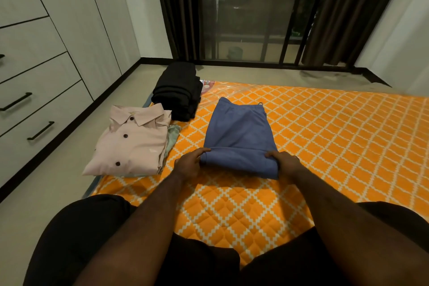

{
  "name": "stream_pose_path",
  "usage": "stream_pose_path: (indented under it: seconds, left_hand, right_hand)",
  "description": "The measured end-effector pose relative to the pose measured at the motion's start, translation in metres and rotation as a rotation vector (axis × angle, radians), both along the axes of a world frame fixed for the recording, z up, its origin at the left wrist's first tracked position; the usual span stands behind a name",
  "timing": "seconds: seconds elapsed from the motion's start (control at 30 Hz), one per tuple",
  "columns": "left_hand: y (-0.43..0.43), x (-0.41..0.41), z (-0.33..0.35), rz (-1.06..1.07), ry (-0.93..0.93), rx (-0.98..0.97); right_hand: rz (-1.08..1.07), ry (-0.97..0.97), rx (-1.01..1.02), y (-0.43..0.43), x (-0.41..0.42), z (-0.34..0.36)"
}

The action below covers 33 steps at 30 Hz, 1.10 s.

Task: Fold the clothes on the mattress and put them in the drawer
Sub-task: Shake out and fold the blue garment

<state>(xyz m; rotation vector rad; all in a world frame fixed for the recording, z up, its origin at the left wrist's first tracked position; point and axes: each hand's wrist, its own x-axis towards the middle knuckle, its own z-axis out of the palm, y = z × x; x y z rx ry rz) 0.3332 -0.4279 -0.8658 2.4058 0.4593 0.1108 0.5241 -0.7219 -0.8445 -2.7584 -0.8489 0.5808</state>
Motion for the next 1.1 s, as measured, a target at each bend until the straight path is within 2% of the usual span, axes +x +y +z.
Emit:
stream_pose_path:
  seconds: [0.1,0.23,0.37,0.47,0.53,0.63,0.8,1.1]
  left_hand:
    - [-0.005,-0.001,0.002,0.082,-0.117,-0.130]
    - [-0.012,0.004,0.007,0.208,-0.248,-0.234]
    - [-0.007,0.012,0.011,0.268,-0.320,-0.297]
    - [-0.010,0.014,0.015,0.264,-0.359,-0.385]
    - [-0.012,0.015,0.015,0.261,-0.379,-0.424]
    - [-0.012,0.017,0.015,0.268,-0.390,-0.441]
    - [-0.017,0.020,0.013,0.265,-0.316,-0.320]
    - [-0.016,0.017,0.011,0.346,-0.172,-0.255]
  right_hand:
    - [-0.017,-0.041,0.080,-0.002,-0.004,0.007]
    - [-0.018,-0.135,0.351,0.004,0.003,0.002]
    - [-0.182,0.115,0.704,0.010,-0.017,0.020]
    - [-0.334,0.286,0.817,0.015,-0.020,0.022]
    - [-0.373,0.323,0.798,0.016,-0.021,0.020]
    - [-0.420,0.248,0.713,0.018,-0.017,0.015]
    - [-0.442,0.074,0.507,0.017,-0.013,0.013]
    - [-0.475,-0.006,0.311,0.014,-0.016,0.012]
